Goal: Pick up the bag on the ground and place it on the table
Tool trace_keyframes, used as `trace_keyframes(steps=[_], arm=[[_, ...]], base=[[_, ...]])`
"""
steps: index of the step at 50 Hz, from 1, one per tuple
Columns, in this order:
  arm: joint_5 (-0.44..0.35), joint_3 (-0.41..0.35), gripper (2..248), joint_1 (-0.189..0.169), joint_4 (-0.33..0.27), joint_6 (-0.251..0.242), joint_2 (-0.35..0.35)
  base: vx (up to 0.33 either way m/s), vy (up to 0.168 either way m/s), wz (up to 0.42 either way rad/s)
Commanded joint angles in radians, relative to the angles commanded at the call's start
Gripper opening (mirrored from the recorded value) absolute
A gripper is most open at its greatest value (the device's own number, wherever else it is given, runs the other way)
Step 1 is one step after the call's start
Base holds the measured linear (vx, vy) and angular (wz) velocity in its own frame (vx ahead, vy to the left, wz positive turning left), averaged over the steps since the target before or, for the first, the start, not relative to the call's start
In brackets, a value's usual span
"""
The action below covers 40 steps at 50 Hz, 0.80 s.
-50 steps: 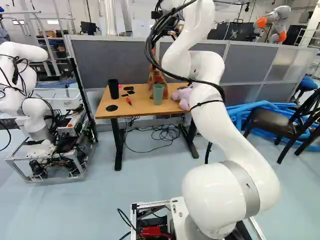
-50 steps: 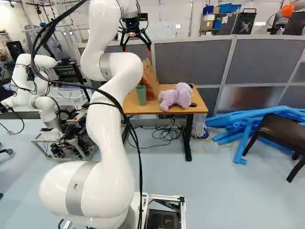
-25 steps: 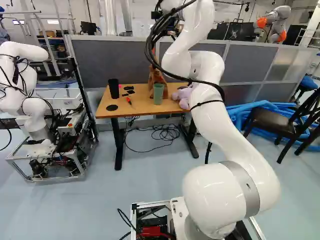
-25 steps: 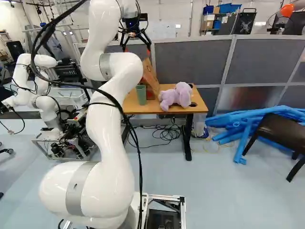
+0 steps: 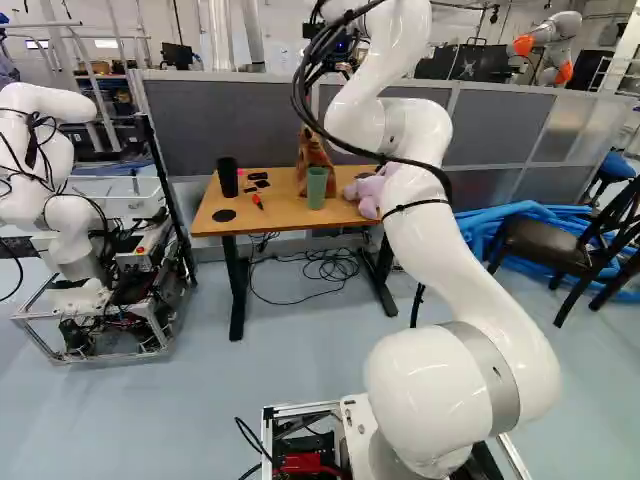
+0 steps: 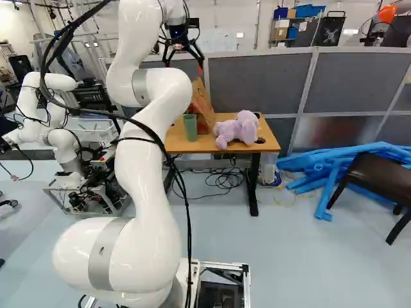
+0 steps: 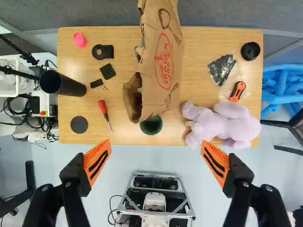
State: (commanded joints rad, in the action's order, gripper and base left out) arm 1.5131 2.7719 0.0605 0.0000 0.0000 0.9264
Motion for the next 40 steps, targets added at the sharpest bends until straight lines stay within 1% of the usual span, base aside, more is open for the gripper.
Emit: trace_keyframes(steps=[16, 40], arm=[[-0.07, -0.078, 247, -0.002, 0.0, 0.0, -0.035], [-0.223, -0.251, 247, -0.006, 0.0, 0.0, -0.113]], base=[[0.0, 0.0, 0.0], [0.0, 0.0, 0.0]])
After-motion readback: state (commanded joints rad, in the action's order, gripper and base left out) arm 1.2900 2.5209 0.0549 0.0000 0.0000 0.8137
